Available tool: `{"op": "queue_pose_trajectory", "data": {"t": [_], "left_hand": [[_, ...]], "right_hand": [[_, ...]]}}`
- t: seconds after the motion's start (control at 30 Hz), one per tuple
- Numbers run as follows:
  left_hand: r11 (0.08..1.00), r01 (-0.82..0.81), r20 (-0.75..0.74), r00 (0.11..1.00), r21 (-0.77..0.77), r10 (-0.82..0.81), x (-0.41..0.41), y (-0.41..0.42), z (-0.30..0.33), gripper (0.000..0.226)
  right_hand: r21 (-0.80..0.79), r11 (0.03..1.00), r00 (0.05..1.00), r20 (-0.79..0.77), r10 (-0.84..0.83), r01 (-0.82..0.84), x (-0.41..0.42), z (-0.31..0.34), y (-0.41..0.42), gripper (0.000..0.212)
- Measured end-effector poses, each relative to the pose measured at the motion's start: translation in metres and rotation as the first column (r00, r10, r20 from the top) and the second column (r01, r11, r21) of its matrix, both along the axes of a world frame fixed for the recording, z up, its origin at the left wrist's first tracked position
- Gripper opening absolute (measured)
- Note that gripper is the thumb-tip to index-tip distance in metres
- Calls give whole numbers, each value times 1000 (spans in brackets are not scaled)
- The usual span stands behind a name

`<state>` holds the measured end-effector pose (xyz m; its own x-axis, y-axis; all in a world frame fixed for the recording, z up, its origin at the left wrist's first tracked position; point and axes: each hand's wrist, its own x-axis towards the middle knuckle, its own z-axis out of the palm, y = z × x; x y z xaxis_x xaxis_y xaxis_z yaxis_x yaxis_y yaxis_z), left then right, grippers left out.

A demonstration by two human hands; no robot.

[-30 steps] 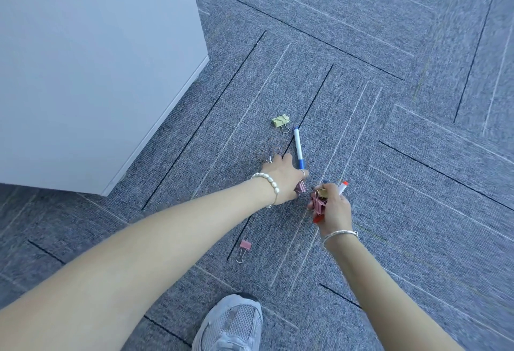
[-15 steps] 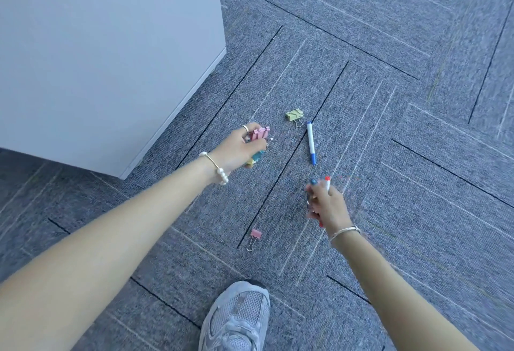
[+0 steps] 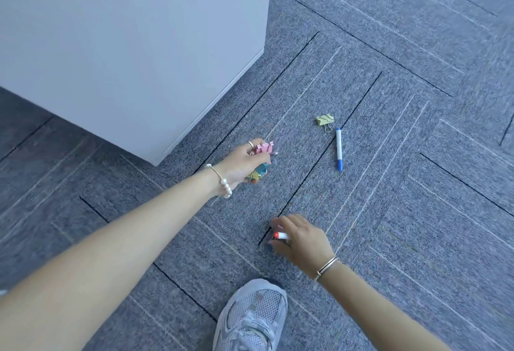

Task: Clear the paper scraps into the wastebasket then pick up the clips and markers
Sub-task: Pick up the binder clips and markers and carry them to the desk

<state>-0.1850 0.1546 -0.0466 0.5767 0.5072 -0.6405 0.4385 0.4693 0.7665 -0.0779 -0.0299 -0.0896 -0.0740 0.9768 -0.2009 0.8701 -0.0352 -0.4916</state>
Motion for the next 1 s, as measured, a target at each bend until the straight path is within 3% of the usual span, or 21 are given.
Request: {"op": "queue_pose_trajectory", "data": {"t": [0.17, 0.27, 0.4, 0.47, 0.53, 0.63, 0.7, 0.83, 0.9, 1.0], "left_hand": [[999, -16, 25, 1000, -28, 17, -2, 3, 0, 4], [999, -17, 30, 999, -30, 18, 1, 4, 0, 6], [999, -20, 31, 999, -38, 21, 3, 3, 0, 7], [1000, -13, 35, 999, -29, 14, 4, 3, -2, 9], [1000, -10, 32, 999, -3, 10, 6, 4, -3, 10], [998, 7, 21, 1000, 64, -9, 8, 6, -4, 13], [995, 26, 21, 999, 100, -28, 10, 5, -3, 14], [994, 23, 44, 999, 107, -28, 12, 4, -1, 19], [993, 25, 41, 999, 118, -30, 11, 3, -1, 17], [984, 50, 23, 998, 169, -54, 9, 1, 1, 15]], "right_hand": [[3, 1000, 994, 110, 20, -21, -2, 3, 6, 38], [-152, 988, 997, 78, 18, -6, -2, 6, 11, 23], [-264, 944, 977, -32, -212, 196, 4, 14, 25, 11], [-284, 884, 892, -155, -425, 372, 17, 21, 41, 9], [-180, 837, 812, -209, -545, 516, 40, 26, 66, 11], [88, 836, 840, -92, -535, 542, 77, 28, 108, 27], [142, 851, 857, 31, -515, 506, 98, 23, 131, 34], [-42, 895, 857, 312, -411, 445, 115, 12, 153, 40], [-92, 877, 851, 307, -426, 472, 115, 10, 155, 41], [-48, 850, 828, 259, -497, 525, 113, 9, 154, 38]]}}
